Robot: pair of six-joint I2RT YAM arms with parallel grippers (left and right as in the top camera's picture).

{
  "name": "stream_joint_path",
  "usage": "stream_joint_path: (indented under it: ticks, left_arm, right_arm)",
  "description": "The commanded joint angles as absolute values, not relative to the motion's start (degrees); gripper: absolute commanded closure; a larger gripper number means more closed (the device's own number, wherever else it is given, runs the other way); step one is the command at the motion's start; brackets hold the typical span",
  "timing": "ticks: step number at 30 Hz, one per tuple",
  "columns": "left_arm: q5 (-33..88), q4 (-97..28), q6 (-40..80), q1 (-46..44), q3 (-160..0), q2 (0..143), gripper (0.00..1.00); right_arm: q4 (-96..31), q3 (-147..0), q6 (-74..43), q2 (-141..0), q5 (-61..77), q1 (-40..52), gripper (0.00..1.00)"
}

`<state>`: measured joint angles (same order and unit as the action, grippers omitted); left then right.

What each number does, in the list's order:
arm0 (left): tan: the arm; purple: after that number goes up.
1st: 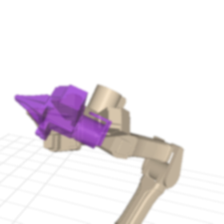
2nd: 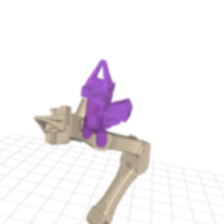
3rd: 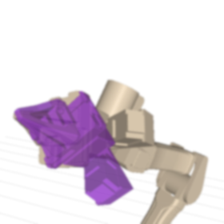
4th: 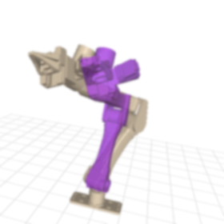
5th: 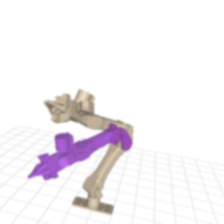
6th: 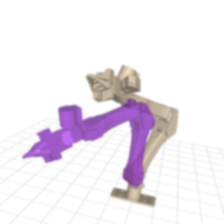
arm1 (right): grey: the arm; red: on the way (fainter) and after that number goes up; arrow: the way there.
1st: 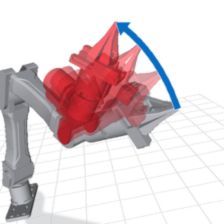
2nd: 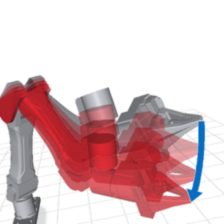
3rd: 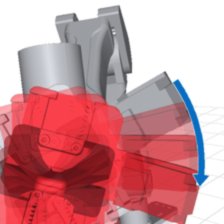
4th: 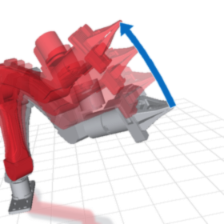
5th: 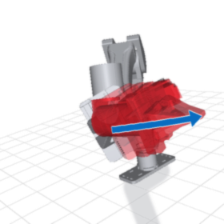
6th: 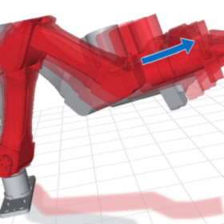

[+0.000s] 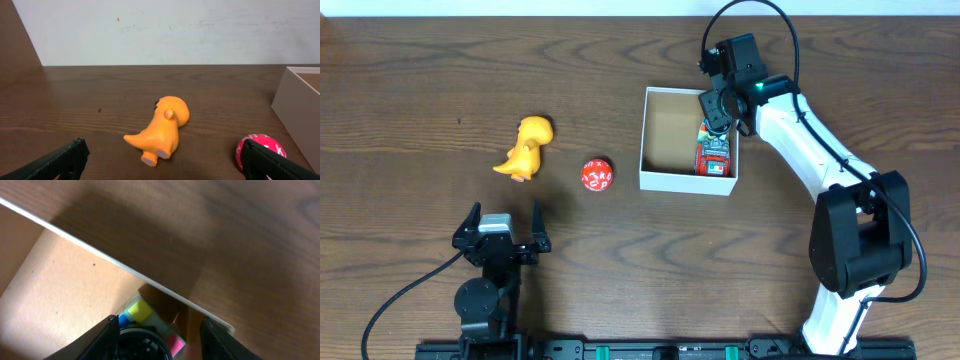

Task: Pack container
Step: 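Open right gripper and raise it out of the box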

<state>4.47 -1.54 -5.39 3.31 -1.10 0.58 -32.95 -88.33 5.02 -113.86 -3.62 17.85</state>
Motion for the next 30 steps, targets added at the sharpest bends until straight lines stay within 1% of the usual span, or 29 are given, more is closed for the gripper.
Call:
stream_joint_path:
  ticks: [1,6,8,11,14,17,20,24,28,29,30]
  left_arm:
    - [5.1,-3.6,-5.4,3.2,-0.2,0.3,0.02]
    - [5.1,-3.6,-5.4,3.2,-0.2,0.3,0.02]
    - [5.1,-3.6,-5.4,3.2,-0.2,0.3,0.02]
    - [5.1,-3.6,-5.4,3.2,-0.2,0.3,0.02]
    - [5.1,-3.6,-5.3,3.2,-0.2,0.3,0.02]
    - [5.1,-3.6,-5.3,3.2,-0.2,0.3,0.02]
    - [5.1,-3.6,-5.4,3.2,-0.2,0.3,0.02]
    - [5.1,-3.6,-5.4,3.2,-0.2,0.3,0.02]
    - [5.1,-3.6,-5.4,3.2,-0.2,0.3,0.02]
    - [5.1,-3.6,-5.3,3.2,-0.2,0.3,0.02]
    - [5.1,-3.6,-5.4,3.2,-0.2,0.3,0.02]
  right_arm:
    - [-31.3,-88.1,6.2,-114.2,-4.4,16.5,0.45]
    - [-28.3,-88.1,6.3,-114.2,-3.7,16.4,0.45]
    - [-27.0,-88.5,6.2,-114.1,-1.4,16.5,0.45]
    - [-26.4,-91.6,1.6,-113.8,-1.0,16.6,0.45]
    - [-26.7,-95.9,-0.6,-113.0,-4.3,16.3,0.39]
    - [-30.0,-99.7,-1.9,-112.4,-15.0,15.0,0.30]
    - [-33.9,-101.5,-1.9,-112.3,-23.8,12.6,0.25]
    - [-35.7,-101.6,-1.6,-112.2,-24.0,8.6,0.19]
    - [-35.1,-101.6,-1.6,-112.2,-20.6,4.5,0.19]
    - [-34.8,-101.6,-1.6,-112.2,-19.2,3.7,0.18]
    - [-34.7,-101.6,-1.6,-112.2,-18.5,3.0,0.13]
